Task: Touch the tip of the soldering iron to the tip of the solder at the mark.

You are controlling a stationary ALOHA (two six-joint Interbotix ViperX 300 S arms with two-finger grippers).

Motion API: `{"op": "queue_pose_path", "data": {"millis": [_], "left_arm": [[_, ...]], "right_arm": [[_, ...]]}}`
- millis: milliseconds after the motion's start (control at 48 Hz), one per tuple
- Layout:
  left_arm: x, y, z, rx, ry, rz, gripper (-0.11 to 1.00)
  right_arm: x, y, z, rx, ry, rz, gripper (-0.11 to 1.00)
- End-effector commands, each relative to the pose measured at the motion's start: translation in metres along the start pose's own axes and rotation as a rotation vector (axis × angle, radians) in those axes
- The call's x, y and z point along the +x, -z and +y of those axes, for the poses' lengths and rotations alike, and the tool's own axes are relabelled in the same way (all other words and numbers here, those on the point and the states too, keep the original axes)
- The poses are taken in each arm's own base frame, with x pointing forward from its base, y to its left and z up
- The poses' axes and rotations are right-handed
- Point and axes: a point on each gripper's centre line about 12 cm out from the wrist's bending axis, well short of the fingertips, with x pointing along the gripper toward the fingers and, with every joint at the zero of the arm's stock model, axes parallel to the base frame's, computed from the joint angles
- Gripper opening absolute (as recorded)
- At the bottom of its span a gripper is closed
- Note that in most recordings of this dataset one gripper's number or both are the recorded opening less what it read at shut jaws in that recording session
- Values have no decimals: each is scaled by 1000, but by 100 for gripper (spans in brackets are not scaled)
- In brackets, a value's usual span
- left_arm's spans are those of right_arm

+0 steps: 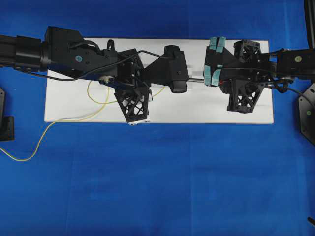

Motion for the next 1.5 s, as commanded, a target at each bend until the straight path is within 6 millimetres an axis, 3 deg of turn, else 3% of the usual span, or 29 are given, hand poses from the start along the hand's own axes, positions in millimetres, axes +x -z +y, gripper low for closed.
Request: {"op": "queue_pose_path", "data": {"millis": [0, 396, 667, 813, 1146, 1271, 1480], "left_arm": [[-10, -9, -1, 2, 2, -37, 2], [-15, -10, -1, 4, 3, -48, 2], [-60, -10, 2, -2, 4, -95, 2], [-79, 1, 5, -9, 4, -124, 2], [-94, 17, 6, -13, 12, -199, 2], [-95, 20, 6, -17, 13, -201, 2], [-96, 23, 5, -17, 16, -203, 2]], "right_arm": [[-6, -10, 0, 1, -3, -37, 6], [-6, -9, 0, 0, -2, -35, 6], [-6, -10, 0, 0, -2, -37, 6], [-6, -9, 0, 0, -2, -35, 6], [-7, -9, 0, 1, -4, -40, 6], [-17, -6, -1, 2, -5, -64, 6], [-51, 7, -5, 12, -16, -174, 6]]}}
